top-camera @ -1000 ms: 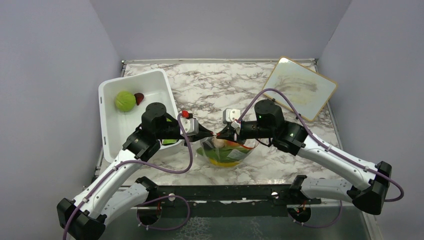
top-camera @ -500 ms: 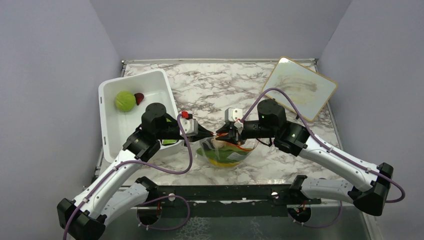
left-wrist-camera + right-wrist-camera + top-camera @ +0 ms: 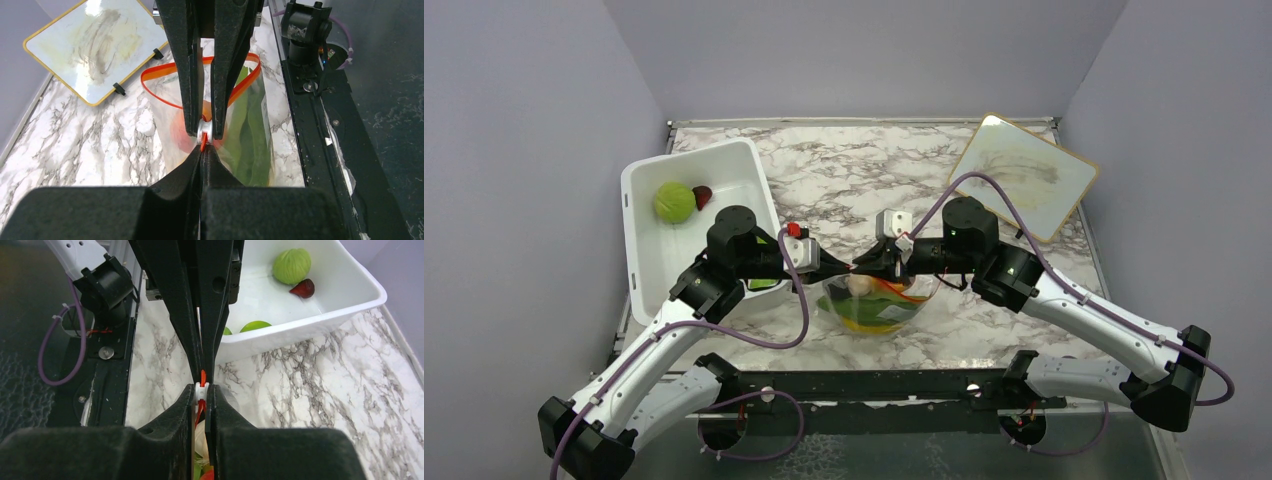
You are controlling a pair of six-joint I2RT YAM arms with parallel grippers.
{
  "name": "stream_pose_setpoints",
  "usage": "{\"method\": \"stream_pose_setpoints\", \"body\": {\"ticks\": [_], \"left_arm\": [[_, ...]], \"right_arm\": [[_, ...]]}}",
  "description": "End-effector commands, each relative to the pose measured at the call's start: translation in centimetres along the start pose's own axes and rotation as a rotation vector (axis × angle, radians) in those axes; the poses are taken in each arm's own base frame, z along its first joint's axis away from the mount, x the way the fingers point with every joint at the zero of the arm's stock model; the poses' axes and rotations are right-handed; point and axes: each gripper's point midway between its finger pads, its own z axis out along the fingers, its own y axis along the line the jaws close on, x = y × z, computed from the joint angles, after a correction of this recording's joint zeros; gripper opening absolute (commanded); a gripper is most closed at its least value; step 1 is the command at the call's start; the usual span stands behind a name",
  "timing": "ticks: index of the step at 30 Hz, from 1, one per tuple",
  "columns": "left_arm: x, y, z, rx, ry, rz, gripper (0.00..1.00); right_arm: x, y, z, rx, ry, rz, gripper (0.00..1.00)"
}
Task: Place the food in the zip-top bag and seal the zipper
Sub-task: Zip the zipper food storage bag at the center of the board.
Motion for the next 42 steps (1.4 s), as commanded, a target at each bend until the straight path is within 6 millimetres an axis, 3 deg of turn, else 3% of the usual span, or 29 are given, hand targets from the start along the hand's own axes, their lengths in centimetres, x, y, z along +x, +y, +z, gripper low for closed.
{"method": "stream_pose_setpoints", "body": {"ticks": [1, 11, 19, 23, 26, 31, 38, 42], "left_arm": [[-1.2, -0.7, -0.2, 0.025, -0.043, 0.074, 0.0], [-1.6, -1.5, -0.6, 0.045, -0.062, 0.105, 0.0], [-1.8, -1.3, -0.9, 0.023, -0.04, 0.127, 0.0], [-2.0, -0.4, -0.9, -0.02, -0.043, 0.105, 0.0], [-2.1, -0.7, -0.6, 0.003, -0.057, 0.089, 0.3], [-1.4, -0.9, 0.0, 0.052, -0.052, 0.051, 0.43], [-1.9, -0.5, 0.2, 0.047, -0.071, 0.075, 0.45], [-2.3, -0.4, 0.3, 0.041, -0.092, 0.075, 0.39]], "right_arm": [[-1.1, -0.2, -0.2, 0.016, -0.04, -0.023, 0.03], [3.0, -0.1, -1.8, 0.09, 0.109, 0.043, 0.01], [4.5, -1.2, -4.2, 0.201, 0.231, 0.061, 0.01], [3.7, -1.2, -4.3, 0.198, 0.203, 0.04, 0.01], [2.2, -0.7, -3.6, 0.155, 0.129, 0.038, 0.01], [-0.4, 0.2, -2.9, 0.085, 0.019, 0.035, 0.01], [-0.6, 0.6, -2.3, 0.049, -0.001, 0.035, 0.01], [0.0, 0.8, -2.2, 0.044, 0.011, 0.048, 0.01]]}}
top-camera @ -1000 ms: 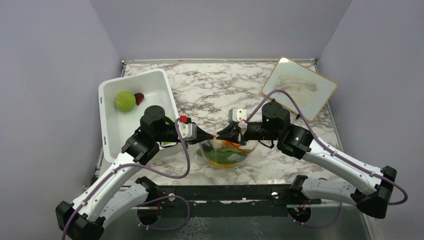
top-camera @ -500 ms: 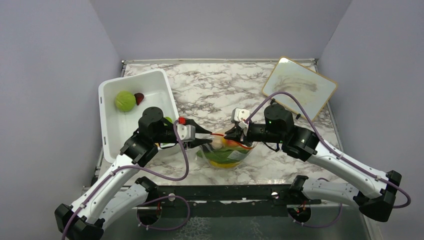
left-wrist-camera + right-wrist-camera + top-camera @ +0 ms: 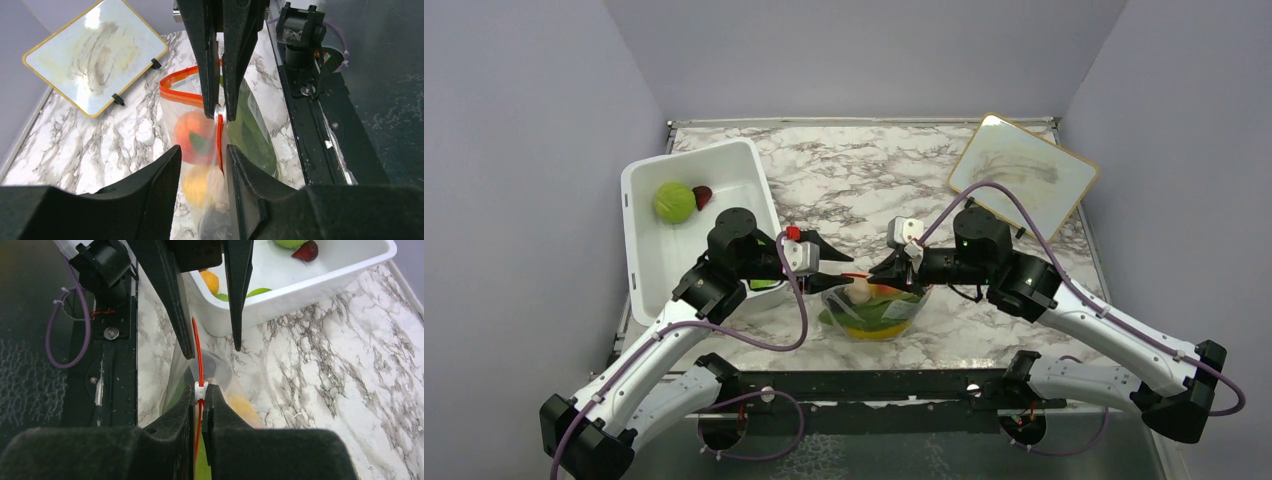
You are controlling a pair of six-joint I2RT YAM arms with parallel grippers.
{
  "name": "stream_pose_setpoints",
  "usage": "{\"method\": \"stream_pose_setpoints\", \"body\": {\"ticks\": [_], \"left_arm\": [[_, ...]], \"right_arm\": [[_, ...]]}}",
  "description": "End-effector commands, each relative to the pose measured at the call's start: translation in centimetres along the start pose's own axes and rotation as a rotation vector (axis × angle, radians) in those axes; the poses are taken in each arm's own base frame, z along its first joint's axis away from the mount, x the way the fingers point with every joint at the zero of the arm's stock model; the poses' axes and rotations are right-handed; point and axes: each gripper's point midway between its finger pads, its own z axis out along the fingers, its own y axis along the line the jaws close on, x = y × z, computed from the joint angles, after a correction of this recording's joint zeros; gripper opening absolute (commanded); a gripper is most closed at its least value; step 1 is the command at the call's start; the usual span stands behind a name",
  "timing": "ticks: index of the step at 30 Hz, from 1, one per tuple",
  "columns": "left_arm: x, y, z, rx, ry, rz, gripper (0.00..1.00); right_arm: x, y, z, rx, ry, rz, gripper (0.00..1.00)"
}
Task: Place the food in the zip-top bag and seal the zipper
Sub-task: Zip the zipper food storage bag at the center of the board.
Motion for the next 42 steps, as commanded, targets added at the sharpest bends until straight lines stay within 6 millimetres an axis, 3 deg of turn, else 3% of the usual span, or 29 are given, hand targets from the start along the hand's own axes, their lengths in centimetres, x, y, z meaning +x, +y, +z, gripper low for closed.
{"method": "stream_pose_setpoints", "body": {"ticks": [1, 5, 10, 11, 21, 32, 42], "left_arm": [[-2.4, 0.0, 0.0, 0.018, -0.069, 0.053, 0.38], [-2.3, -0.2, 0.1, 0.039, -0.068, 0.05, 0.3], [-2.3, -0.6, 0.2, 0.068, -0.063, 0.051, 0.02], [-2.3, -0.5, 0.1, 0.065, -0.059, 0.054, 0.0], [-1.7, 2.8, -0.4, -0.049, 0.075, 0.161, 0.0], [-2.0, 9.1, -1.4, -0.281, 0.09, 0.173, 0.0], [-2.1, 14.9, -4.0, -0.468, 0.067, 0.182, 0.0]], "right_arm": [[-1.8, 0.0, 0.2, -0.015, -0.075, -0.014, 0.01], [-1.8, 0.1, 0.1, -0.012, -0.08, -0.011, 0.01], [-1.4, -0.2, 0.1, 0.004, -0.059, -0.002, 0.01], [-1.3, -0.3, 0.1, 0.005, -0.052, 0.001, 0.01], [0.3, -1.1, -1.1, 0.093, 0.029, 0.054, 0.01], [0.6, -1.8, -4.1, 0.221, 0.071, 0.116, 0.01], [0.9, -2.8, -6.5, 0.331, 0.116, 0.145, 0.01]]}}
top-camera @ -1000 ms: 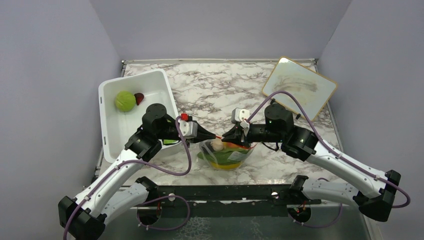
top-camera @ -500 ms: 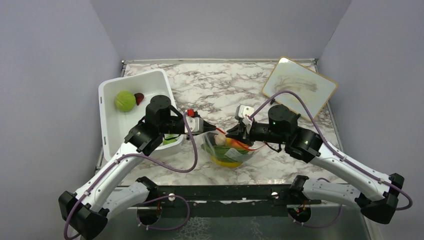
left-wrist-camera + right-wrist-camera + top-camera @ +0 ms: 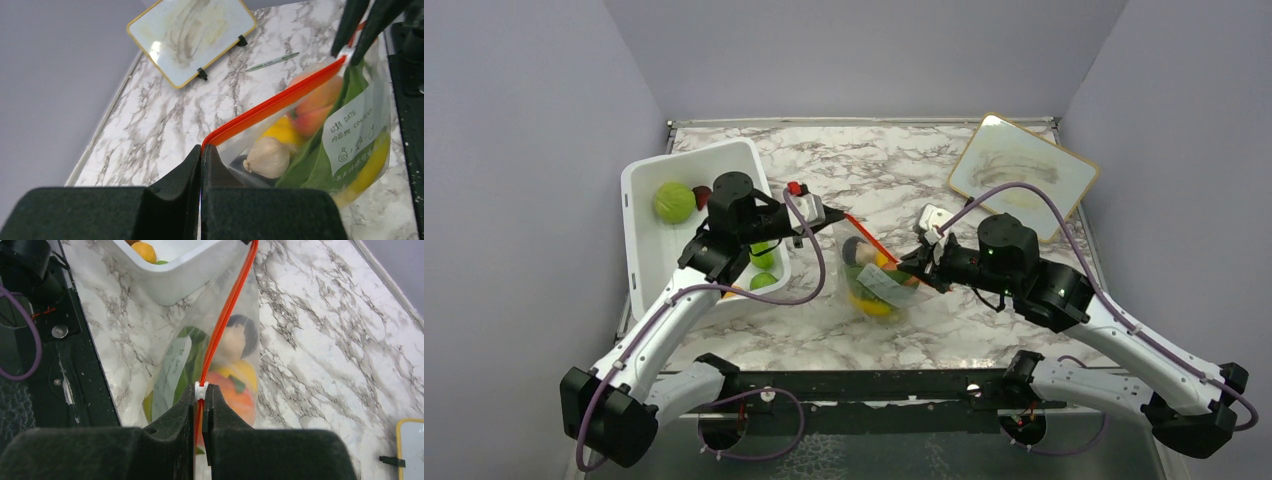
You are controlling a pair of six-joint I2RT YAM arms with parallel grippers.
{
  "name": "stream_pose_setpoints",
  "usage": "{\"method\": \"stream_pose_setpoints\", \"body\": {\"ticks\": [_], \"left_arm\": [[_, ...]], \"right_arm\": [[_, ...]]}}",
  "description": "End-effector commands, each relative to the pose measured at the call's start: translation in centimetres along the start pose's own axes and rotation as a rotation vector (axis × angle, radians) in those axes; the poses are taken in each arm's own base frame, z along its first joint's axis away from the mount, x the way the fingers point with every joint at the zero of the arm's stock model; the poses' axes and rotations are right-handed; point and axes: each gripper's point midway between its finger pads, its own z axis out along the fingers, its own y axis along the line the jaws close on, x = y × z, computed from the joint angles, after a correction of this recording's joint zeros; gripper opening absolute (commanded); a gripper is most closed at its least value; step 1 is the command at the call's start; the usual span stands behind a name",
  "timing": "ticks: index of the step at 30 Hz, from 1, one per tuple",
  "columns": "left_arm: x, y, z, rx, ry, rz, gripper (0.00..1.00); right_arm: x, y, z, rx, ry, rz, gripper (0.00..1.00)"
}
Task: Place the food in the zip-top bag and seal the zipper
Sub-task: Zip the zipper food storage bag at the center of the board.
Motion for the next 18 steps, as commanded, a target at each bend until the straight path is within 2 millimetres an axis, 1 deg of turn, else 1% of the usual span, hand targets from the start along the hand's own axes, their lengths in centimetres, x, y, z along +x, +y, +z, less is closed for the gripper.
{"method": "stream_pose_setpoints", "body": {"ticks": [1, 7, 14, 18], "left_arm": [[-1.7, 6.3, -1.2, -0.223, -0.023, 0.074, 0.0], [-1.8, 8.8, -1.6, -0.305, -0.023, 0.071, 0.0], [-0.6, 11.3, -2.4, -0.415, 0.011, 0.048, 0.0], [0.0, 12.2, -3.0, -0.462, 0.017, 0.029, 0.0]], "right_arm": [[-0.5, -0.8, -2.1, 0.069, 0.013, 0.038, 0.01], [-0.6, -1.5, -2.8, 0.116, 0.039, 0.063, 0.01], [0.3, -2.4, -3.4, 0.185, 0.072, 0.111, 0.01], [0.7, -3.1, -4.0, 0.244, 0.09, 0.134, 0.01]]}}
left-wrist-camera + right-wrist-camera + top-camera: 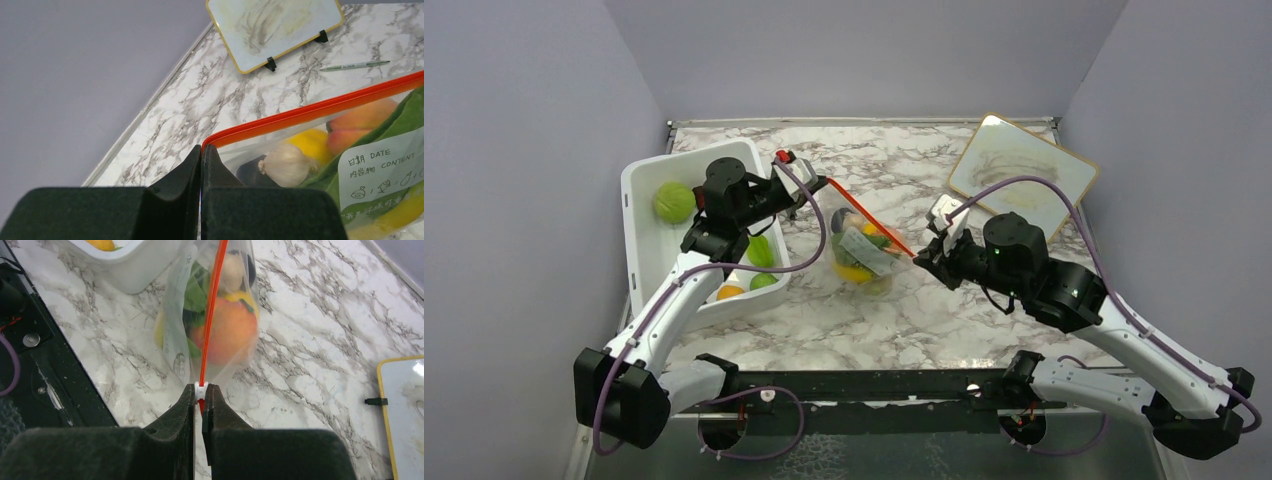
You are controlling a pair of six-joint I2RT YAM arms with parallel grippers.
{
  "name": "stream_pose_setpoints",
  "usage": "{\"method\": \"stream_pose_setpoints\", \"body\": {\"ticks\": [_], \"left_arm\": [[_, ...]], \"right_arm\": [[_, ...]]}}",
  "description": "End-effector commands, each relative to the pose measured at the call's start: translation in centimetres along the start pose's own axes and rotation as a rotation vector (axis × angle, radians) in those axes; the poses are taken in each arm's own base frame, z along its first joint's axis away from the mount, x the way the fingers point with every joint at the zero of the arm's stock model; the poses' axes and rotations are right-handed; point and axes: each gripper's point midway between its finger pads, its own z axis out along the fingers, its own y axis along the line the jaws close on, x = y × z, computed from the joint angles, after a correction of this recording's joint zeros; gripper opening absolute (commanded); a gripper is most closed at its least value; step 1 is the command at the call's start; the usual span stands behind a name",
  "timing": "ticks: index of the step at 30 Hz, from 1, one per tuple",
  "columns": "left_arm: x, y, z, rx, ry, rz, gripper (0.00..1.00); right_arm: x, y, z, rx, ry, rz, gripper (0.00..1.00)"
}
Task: Place the food in the zip-top bag and seal the zipper
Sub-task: Zip the zipper food storage bag at the center of the board.
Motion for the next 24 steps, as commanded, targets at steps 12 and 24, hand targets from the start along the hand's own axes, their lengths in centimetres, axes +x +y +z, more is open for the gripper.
{"method": "stream_pose_setpoints", "body": {"ticks": [12, 24], "left_arm": [[-0.7, 5.8, -1.4, -0.239, -0.026, 0.009, 0.0], [-2.2, 2.4, -1.4, -0.086, -0.093, -0.09, 0.0]], "right_arm": [[0.4, -2.8, -2.8, 0.179, 0.031, 0.077, 0.01], [-3.1, 2.8, -2.5, -0.128, -0.163, 0.181, 0.01]]}}
